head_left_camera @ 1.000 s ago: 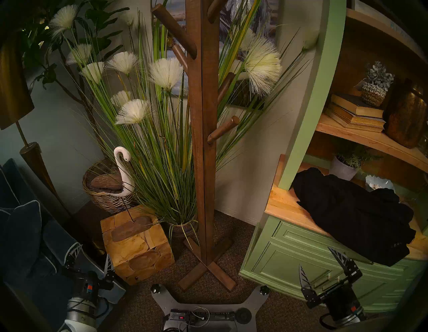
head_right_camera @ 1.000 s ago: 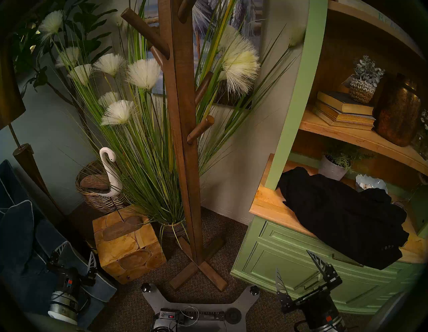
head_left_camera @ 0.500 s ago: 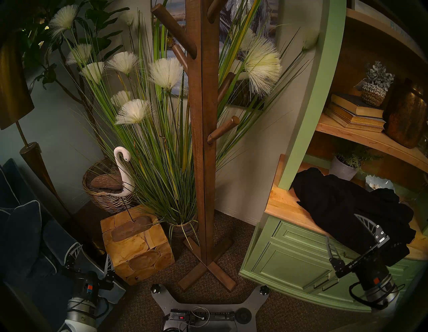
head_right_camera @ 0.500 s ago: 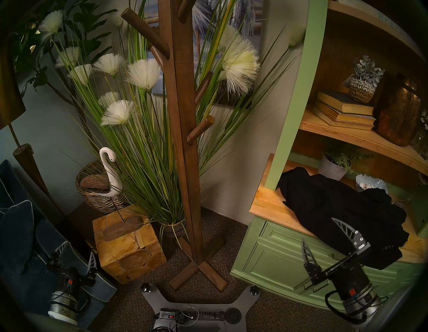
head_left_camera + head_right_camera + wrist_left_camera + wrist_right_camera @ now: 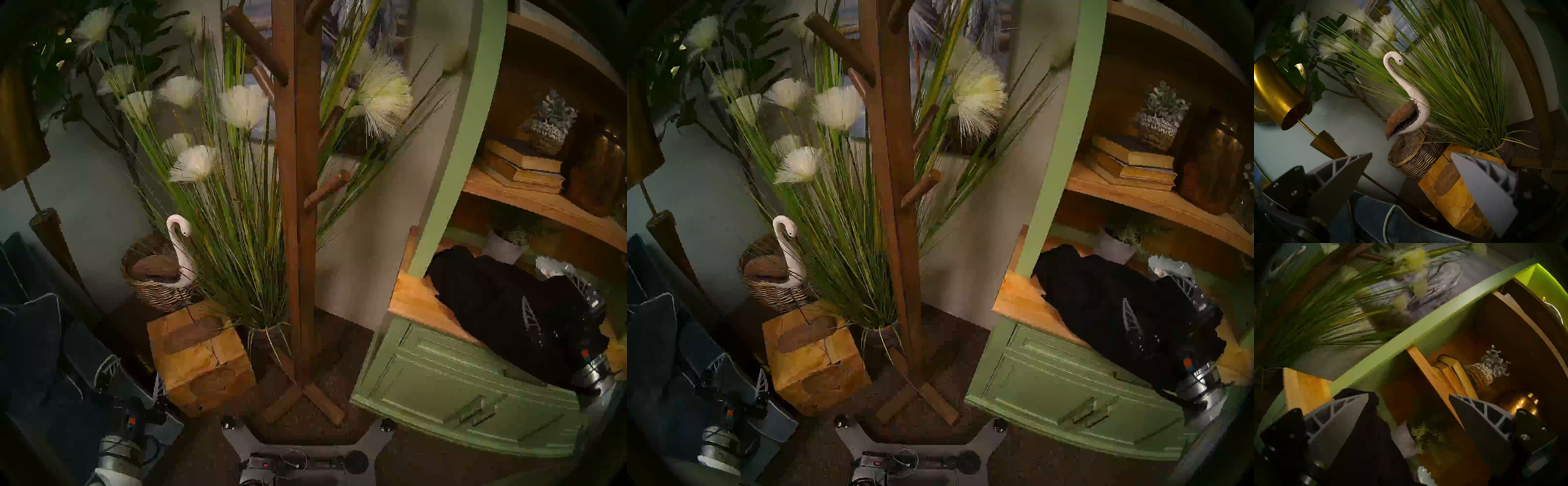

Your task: Pick up jacket and place on coat hanger

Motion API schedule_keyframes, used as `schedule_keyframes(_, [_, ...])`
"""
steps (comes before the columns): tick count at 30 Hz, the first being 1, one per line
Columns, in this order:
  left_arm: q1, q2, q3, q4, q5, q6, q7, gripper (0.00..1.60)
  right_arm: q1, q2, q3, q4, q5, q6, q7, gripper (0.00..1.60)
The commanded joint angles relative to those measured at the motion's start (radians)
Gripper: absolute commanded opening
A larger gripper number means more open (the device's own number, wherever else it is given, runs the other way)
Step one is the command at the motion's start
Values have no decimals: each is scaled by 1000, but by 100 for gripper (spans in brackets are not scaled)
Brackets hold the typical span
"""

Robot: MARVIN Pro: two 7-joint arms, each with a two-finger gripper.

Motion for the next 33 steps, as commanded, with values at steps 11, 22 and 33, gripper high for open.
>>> schedule_keyframes(11, [5,0,-3,-26,1,-4,2,160,11,165,69,-64,373,285,74,160])
schedule_keyframes(22, [-1,1,-2,-17,1,-5,2,160,139,295,135,23,326,521,155,160])
schedule_keyframes(33, [-3,1,-1,-12,1,-5,2,160,229,385,109,115,215,650,220,160])
